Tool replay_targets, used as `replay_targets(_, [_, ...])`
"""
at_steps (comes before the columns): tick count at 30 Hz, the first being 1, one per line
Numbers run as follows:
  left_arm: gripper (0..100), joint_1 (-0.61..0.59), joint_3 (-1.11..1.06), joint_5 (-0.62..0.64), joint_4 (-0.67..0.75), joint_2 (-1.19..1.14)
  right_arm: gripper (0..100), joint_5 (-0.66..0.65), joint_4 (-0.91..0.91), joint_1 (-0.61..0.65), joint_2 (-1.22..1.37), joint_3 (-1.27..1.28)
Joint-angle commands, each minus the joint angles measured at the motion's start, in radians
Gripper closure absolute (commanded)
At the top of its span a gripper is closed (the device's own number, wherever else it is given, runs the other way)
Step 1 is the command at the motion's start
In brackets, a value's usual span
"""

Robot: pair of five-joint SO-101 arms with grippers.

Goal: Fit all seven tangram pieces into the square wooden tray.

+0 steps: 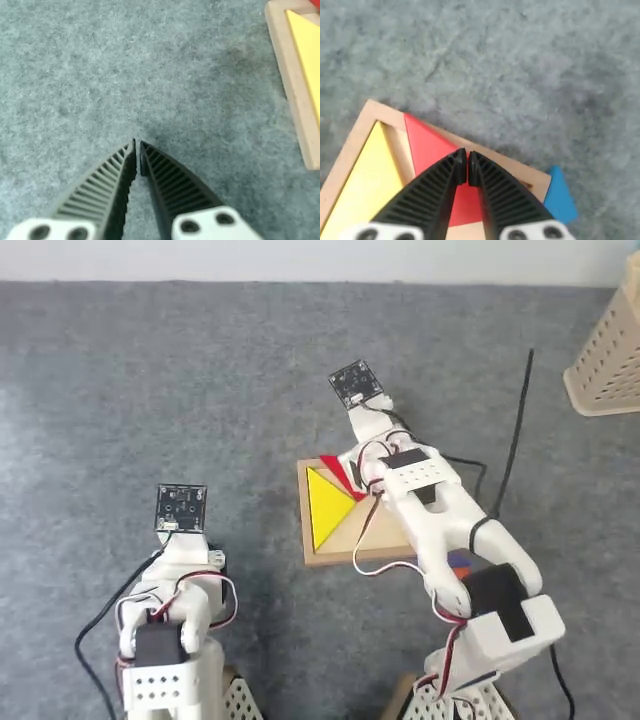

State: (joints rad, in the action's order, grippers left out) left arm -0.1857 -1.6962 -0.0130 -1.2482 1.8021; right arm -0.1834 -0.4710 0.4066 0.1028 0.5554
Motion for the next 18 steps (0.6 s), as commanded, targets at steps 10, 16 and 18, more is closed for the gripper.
replay_targets(10, [99,0.002,0.012,0.008,-0.002,0.015,99.1,0.005,-0.019,0.010,-0.012,-0.008])
replay_targets(16, [99,0.002,0.012,0.008,-0.002,0.015,99.1,0.008,-0.012,-0.001,-0.027,-0.014])
replay_targets(18, [99,0.002,0.012,0.008,-0.002,0.015,99.1,0.014,-0.007,-0.008,-0.061,-0.014])
